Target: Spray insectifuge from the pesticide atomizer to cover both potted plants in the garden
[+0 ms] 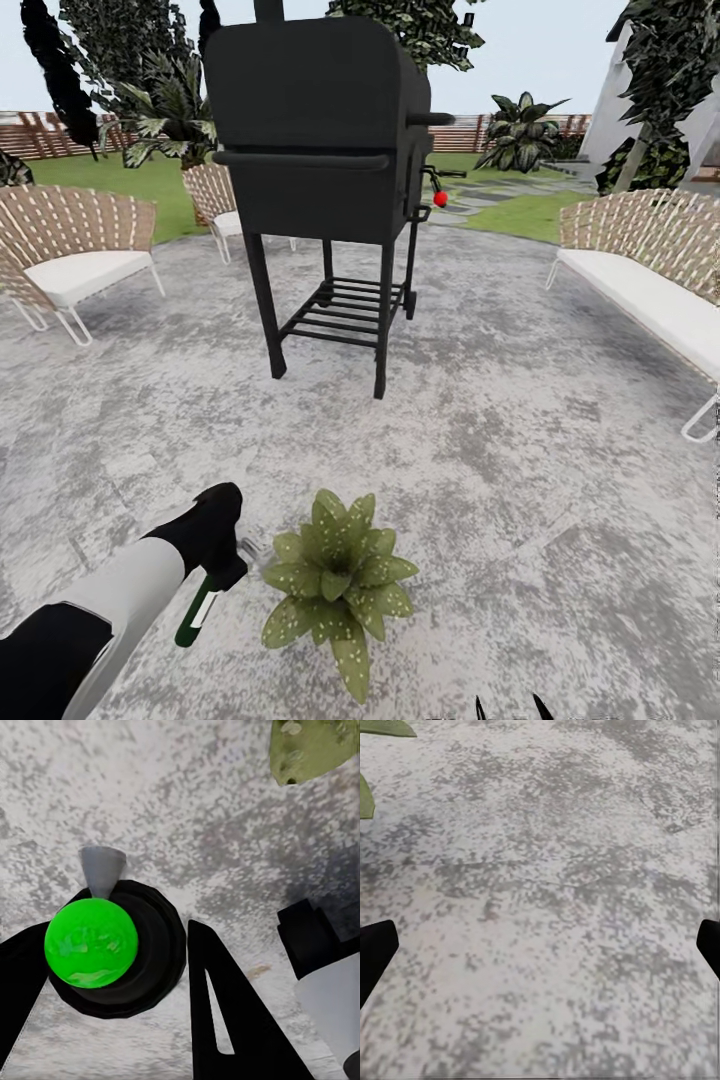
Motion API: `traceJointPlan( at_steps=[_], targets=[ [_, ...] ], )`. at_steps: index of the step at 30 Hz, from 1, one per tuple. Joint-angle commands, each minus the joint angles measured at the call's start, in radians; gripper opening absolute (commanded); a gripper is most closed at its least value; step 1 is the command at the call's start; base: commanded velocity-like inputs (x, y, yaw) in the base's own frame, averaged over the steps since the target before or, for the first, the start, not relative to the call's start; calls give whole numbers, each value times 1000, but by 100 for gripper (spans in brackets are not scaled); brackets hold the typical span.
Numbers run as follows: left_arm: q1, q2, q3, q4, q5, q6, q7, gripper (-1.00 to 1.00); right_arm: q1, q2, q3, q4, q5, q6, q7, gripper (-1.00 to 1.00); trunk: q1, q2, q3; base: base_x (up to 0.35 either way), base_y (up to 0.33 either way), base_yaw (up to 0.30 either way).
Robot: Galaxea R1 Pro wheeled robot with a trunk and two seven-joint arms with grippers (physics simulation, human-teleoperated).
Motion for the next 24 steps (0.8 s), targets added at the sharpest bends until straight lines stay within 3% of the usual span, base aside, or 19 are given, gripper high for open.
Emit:
traceJointPlan(
  at_steps=[1, 8, 16, 20, 24],
  targets=[
    [0, 1, -4, -2, -8, 3, -10, -100, -1, 0, -2, 1, 11, -2, -10, 100, 0, 0, -1, 1, 0, -221],
    [0, 2, 1, 0, -7, 4, -10, -100, -1, 1, -3, 1, 11, -2, -10, 100, 0, 0, -1, 38, 69, -268],
    [1, 2, -10, 9, 1, 0, -20, -100, -1, 1, -3, 1, 11, -2, -10, 100, 0, 0, -1, 37, 90, -21],
    [-9, 2, -14, 6, -6, -2, -129, -100, -1, 1, -3, 1, 11, -2, -11, 100, 0, 0, -1, 0, 1, 0],
    [-11, 2, -16, 1, -10, -2, -166, -100, -1, 1, -3, 1, 11, -2, -10, 100, 0, 0, -1, 0, 0, 0]
  ],
)
